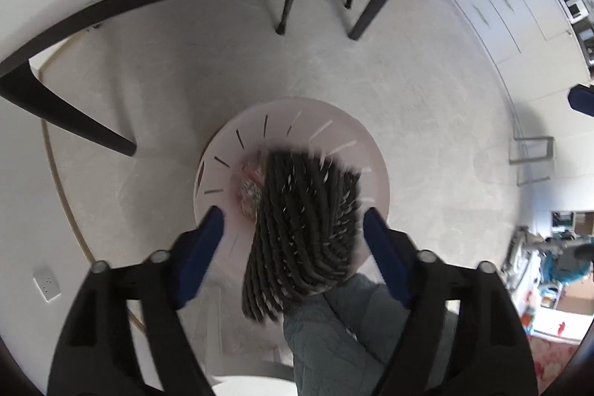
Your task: Collect trash
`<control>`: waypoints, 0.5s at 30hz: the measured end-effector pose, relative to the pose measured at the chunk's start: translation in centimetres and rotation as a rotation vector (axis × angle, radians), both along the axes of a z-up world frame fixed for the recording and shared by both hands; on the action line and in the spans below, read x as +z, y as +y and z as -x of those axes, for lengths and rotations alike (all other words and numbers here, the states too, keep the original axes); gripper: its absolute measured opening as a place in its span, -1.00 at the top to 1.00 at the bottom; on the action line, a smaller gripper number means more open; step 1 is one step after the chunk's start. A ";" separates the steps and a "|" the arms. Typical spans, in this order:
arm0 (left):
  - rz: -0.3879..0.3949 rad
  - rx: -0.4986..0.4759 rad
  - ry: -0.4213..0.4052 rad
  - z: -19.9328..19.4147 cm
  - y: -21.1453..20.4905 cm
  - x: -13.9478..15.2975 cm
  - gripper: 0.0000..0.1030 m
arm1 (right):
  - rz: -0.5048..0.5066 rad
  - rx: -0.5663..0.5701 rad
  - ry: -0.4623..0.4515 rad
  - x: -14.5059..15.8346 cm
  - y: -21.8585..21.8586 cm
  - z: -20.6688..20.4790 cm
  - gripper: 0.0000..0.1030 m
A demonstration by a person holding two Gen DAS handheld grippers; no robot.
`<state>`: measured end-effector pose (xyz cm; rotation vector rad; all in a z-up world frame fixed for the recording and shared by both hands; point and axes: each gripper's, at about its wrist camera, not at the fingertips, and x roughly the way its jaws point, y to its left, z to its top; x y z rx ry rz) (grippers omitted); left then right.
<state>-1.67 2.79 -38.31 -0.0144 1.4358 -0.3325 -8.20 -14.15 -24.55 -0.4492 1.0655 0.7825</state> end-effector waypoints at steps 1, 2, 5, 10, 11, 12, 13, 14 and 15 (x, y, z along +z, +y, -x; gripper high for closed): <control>0.005 0.000 0.004 0.0 -0.4 0.0 -0.46 | -0.003 -0.014 0.001 -0.1 -0.2 0.1 -0.57; 0.003 0.001 0.009 0.0 -0.7 -0.1 -0.46 | -0.007 -0.026 0.003 -0.3 -0.4 0.2 -0.57; -0.025 0.018 0.017 0.0 -1.5 0.5 -0.51 | -0.014 -0.052 0.005 -0.5 -1.1 0.2 -0.57; -0.137 0.074 -0.033 1.3 -0.6 4.6 -0.61 | -0.035 -0.132 -0.023 1.2 -1.6 -0.2 -0.80; -0.157 0.093 -0.051 1.4 -0.6 5.8 -0.62 | -0.037 -0.148 -0.029 1.5 -1.9 -0.1 -0.81; -0.172 0.122 -0.077 1.6 -0.5 7.9 -0.64 | -0.036 -0.168 -0.034 1.9 -2.1 -0.1 -0.82; -0.174 0.143 -0.092 1.9 -0.4 9.1 -0.72 | -0.033 -0.196 -0.034 2.6 -2.3 -0.3 -0.84; -0.173 0.169 -0.107 2.1 -0.3 10.6 -0.76 | -0.033 -0.213 -0.036 3.0 -2.5 -0.3 -0.85; -0.168 0.205 -0.129 2.6 -0.1 12.5 -0.82 | -0.033 -0.226 -0.040 3.3 -2.7 -0.4 -0.89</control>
